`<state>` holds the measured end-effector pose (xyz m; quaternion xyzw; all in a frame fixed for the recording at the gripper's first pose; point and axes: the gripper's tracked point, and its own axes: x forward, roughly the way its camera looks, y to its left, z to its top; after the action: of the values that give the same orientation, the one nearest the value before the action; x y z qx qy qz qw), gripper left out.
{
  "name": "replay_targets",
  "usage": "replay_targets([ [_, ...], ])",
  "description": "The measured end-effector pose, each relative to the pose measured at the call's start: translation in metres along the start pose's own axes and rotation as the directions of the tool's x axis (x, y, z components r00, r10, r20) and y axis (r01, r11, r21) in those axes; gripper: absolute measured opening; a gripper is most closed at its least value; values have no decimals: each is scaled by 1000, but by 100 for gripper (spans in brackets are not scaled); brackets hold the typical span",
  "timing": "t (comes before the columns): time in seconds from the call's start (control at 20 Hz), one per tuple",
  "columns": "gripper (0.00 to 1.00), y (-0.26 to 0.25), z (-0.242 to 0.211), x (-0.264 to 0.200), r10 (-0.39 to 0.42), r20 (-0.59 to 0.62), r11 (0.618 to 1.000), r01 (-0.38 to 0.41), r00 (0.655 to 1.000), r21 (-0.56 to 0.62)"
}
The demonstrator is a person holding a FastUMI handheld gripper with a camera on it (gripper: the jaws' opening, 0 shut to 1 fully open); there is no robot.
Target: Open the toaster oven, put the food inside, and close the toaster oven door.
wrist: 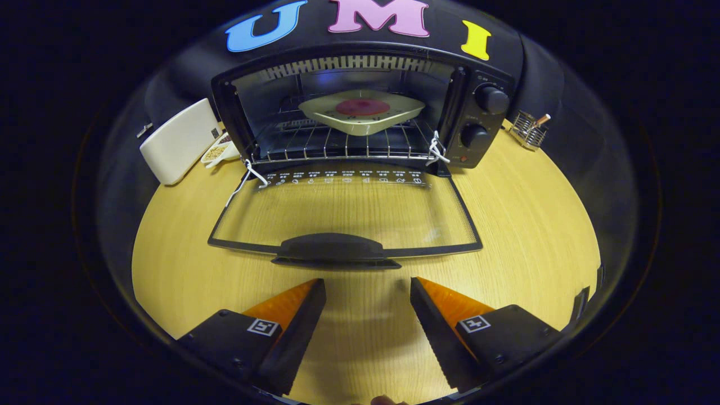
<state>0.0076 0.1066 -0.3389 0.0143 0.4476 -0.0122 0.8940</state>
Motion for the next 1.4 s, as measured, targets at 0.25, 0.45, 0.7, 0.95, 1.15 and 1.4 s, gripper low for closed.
replay_targets([
  [0.25,99,8,7,4,16,12,1000,-17,1000,17],
  [0.45,99,8,23,-19,47,95,998,-44,994,-36],
  [0.7,99,8,51,-65,102,207,995,-97,973,-35],
  [0.95,99,5,119,-94,108,321,993,-118,941,12],
  [1.15,100,6,161,-127,118,418,992,-128,901,-2],
  [1.4,100,-12,194,-192,133,563,989,-145,816,-23],
])
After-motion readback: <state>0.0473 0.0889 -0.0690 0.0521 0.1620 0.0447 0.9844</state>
